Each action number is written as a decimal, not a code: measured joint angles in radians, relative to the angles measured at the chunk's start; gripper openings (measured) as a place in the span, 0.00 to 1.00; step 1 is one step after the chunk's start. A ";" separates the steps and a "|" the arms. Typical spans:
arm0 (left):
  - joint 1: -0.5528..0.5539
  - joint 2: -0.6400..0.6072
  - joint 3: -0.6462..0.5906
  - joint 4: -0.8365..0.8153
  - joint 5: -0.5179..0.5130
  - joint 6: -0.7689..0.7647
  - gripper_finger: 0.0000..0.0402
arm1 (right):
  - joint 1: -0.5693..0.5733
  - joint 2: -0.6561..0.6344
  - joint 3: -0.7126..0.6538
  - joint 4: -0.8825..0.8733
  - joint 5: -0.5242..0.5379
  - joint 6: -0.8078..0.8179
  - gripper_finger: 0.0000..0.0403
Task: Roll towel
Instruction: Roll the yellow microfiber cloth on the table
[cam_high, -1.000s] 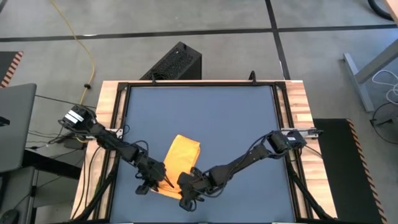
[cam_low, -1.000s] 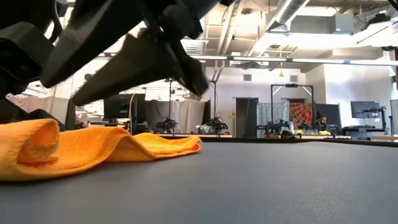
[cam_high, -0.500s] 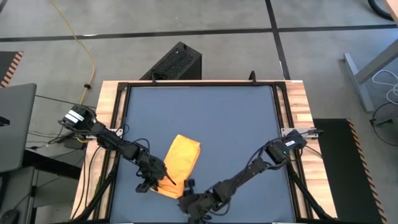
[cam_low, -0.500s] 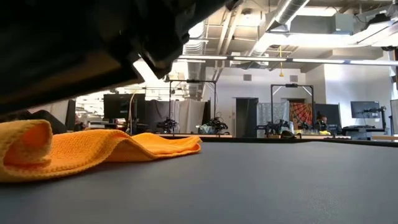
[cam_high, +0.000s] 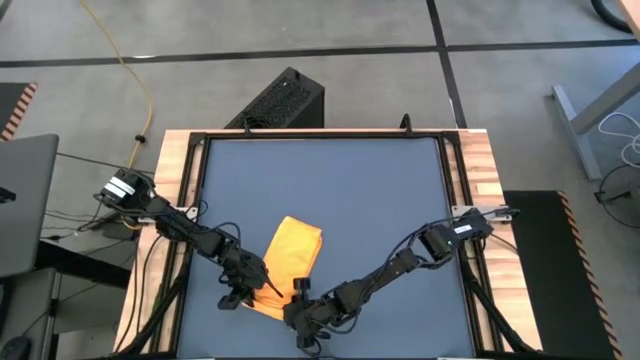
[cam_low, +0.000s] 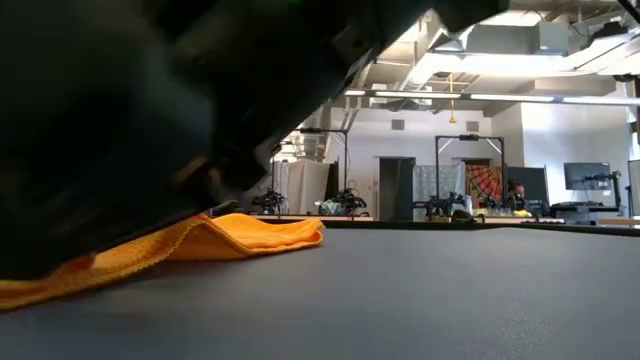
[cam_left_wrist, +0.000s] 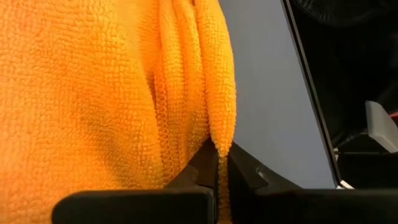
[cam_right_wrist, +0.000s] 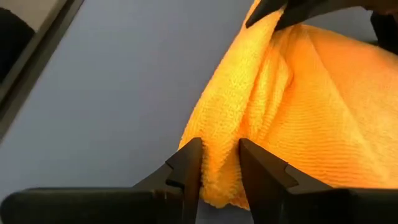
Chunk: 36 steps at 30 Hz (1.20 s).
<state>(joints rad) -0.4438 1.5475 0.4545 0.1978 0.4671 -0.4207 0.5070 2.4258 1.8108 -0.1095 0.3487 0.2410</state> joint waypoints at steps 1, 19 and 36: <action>0.000 0.000 0.000 0.002 0.000 0.001 0.00 | 0.001 0.004 0.000 -0.002 0.008 0.001 0.33; 0.019 -0.083 0.002 -0.061 0.097 0.057 0.22 | -0.032 0.027 0.000 -0.017 -0.165 0.401 0.06; -0.211 -0.397 -0.001 -0.045 -0.305 0.265 0.24 | -0.015 0.000 -0.003 0.010 -0.229 0.626 0.06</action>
<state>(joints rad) -0.6546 1.1507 0.4538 0.1530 0.1617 -0.1556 0.4923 2.4256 1.8076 -0.0998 0.1197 0.8670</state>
